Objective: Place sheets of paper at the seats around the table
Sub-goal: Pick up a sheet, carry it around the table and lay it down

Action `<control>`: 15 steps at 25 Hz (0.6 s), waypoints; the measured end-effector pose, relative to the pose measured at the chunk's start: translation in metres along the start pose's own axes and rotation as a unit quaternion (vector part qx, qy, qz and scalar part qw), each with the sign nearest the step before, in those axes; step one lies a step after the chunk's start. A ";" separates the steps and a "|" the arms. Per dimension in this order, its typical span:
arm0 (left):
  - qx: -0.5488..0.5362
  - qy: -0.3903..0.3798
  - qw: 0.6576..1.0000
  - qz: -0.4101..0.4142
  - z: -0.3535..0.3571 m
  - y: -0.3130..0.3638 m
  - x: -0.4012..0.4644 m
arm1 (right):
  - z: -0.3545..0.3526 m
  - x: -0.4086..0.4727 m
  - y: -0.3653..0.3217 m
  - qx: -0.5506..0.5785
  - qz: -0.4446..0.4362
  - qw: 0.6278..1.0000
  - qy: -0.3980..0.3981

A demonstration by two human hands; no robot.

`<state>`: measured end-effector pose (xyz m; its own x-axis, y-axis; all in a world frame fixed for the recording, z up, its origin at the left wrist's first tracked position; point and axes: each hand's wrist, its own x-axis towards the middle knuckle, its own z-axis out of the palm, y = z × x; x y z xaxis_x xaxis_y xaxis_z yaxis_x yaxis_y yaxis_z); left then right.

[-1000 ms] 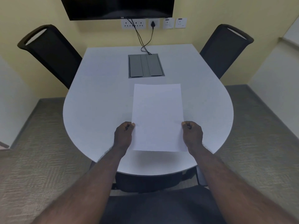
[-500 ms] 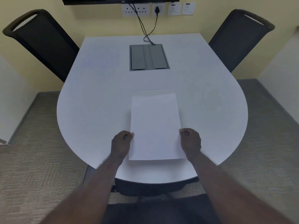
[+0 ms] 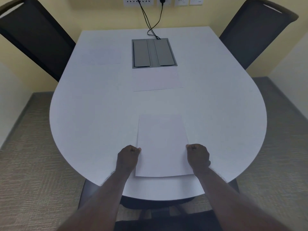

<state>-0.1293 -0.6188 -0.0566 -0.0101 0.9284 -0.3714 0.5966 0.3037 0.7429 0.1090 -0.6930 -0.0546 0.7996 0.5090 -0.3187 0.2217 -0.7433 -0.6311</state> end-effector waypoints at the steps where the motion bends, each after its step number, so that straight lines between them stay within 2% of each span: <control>1: 0.005 -0.002 1.000 -0.006 0.002 -0.001 0.001 | 0.001 0.001 0.001 -0.005 0.005 1.000 0.003; 10: 0.098 0.005 0.995 -0.016 0.009 -0.004 0.000 | 0.009 0.004 0.003 -0.014 0.027 1.000 -0.003; 15: 0.093 0.026 0.995 -0.030 0.013 -0.004 -0.002 | 0.009 0.004 0.007 -0.016 0.028 0.999 -0.009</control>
<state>-0.1211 -0.6247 -0.0655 -0.0877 0.9212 -0.3790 0.7313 0.3179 0.6035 0.1087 -0.6923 -0.0666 0.8017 0.4730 -0.3654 0.1947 -0.7846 -0.5886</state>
